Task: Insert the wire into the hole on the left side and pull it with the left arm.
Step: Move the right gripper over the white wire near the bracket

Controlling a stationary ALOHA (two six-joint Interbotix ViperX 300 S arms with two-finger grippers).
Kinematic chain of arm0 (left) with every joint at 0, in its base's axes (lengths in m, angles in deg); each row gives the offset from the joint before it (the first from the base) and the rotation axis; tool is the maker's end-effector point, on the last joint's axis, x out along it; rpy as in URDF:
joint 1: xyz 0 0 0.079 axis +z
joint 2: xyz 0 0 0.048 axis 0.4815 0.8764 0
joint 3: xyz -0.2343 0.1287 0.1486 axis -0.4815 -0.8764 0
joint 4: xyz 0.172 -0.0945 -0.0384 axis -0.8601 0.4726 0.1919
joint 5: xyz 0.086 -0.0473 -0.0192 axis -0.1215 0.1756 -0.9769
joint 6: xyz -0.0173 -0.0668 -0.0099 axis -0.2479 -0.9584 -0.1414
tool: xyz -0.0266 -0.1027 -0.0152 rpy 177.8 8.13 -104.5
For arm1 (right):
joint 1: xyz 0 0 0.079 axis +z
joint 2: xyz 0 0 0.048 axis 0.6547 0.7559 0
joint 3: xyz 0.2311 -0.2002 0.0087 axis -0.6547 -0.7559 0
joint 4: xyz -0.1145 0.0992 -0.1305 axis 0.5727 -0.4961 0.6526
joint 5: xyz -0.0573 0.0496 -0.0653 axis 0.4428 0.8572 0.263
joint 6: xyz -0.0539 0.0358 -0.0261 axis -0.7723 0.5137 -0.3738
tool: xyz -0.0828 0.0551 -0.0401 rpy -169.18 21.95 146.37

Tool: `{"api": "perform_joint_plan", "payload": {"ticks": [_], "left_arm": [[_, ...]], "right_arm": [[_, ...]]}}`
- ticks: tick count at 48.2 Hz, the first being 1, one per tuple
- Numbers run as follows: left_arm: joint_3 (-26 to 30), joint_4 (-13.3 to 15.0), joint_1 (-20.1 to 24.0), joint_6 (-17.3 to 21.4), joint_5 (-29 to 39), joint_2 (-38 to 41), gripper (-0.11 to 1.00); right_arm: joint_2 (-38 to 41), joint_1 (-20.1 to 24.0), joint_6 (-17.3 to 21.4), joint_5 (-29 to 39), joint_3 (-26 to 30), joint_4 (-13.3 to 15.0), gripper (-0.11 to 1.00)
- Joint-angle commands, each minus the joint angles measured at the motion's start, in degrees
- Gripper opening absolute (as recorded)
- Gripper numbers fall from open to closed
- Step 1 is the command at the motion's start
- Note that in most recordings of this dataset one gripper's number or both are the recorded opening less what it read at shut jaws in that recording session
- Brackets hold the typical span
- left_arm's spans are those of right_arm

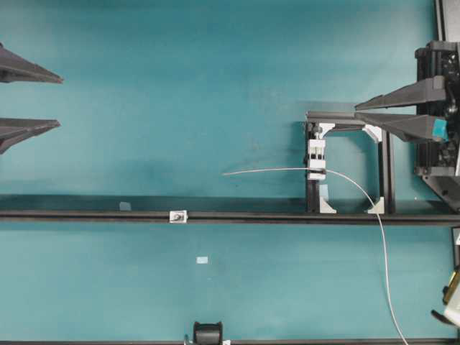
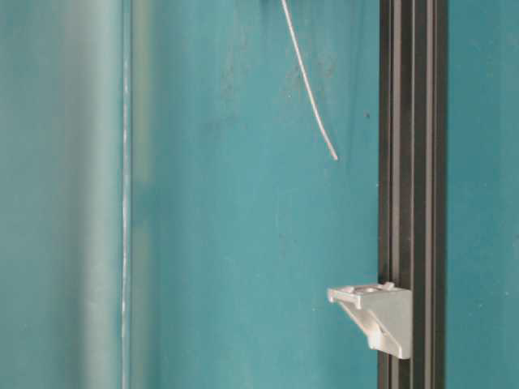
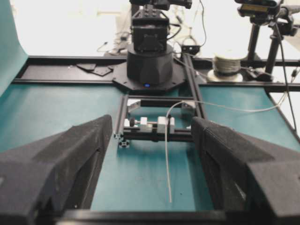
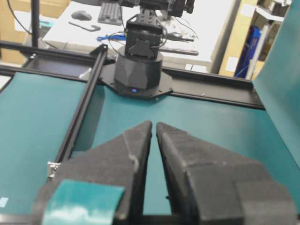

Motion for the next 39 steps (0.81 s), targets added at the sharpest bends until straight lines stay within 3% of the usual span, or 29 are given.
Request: {"api": "perform_joint_plan", "payload": {"ticks": [1, 3, 9, 15, 20, 24, 29, 33, 35, 39], "left_arm": [[-0.9, 1.8, -0.4, -0.4, -0.4, 1.8, 0.24], [-1.3, 1.8, -0.4, -0.5, -0.4, 2.2, 0.22], [-1.8, 1.8, -0.4, -0.5, -0.6, 3.3, -0.01], [-1.7, 1.8, -0.4, -0.4, -1.5, 5.1, -0.07], [-2.1, 1.8, -0.4, -0.4, -2.9, 6.9, 0.03], [-2.6, 1.8, -0.4, -0.4, -4.0, 8.6, 0.18], [-3.3, 1.8, -0.4, -0.4, -5.4, 11.0, 0.48], [-3.3, 1.8, -0.4, -0.4, -6.0, 12.6, 0.7], [-3.3, 1.8, -0.4, -0.4, -6.2, 13.4, 0.7], [-3.2, 1.8, -0.4, -0.3, -6.8, 14.7, 0.68]], "right_arm": [[1.1, -0.2, 0.6, -0.8, -0.2, -0.3, 0.24], [1.3, -0.1, 0.7, -1.1, -0.8, -0.3, 0.22], [2.9, -0.1, 1.8, -2.0, -2.2, -0.3, 0.01], [5.3, -0.2, 3.5, -2.9, -2.6, -0.3, -0.01], [6.9, -0.2, 3.9, -3.9, -2.8, -0.3, -0.01], [7.7, -0.2, 3.9, -4.7, -3.2, -0.3, 0.06], [8.6, -0.2, 4.0, -5.4, -3.9, -0.3, 0.29], [9.2, -0.2, 4.3, -5.8, -4.1, -0.4, 0.54], [9.8, -0.2, 4.6, -5.8, -4.2, -0.4, 0.62], [11.0, -0.4, 5.4, -5.8, -4.2, -0.5, 0.62]]}}
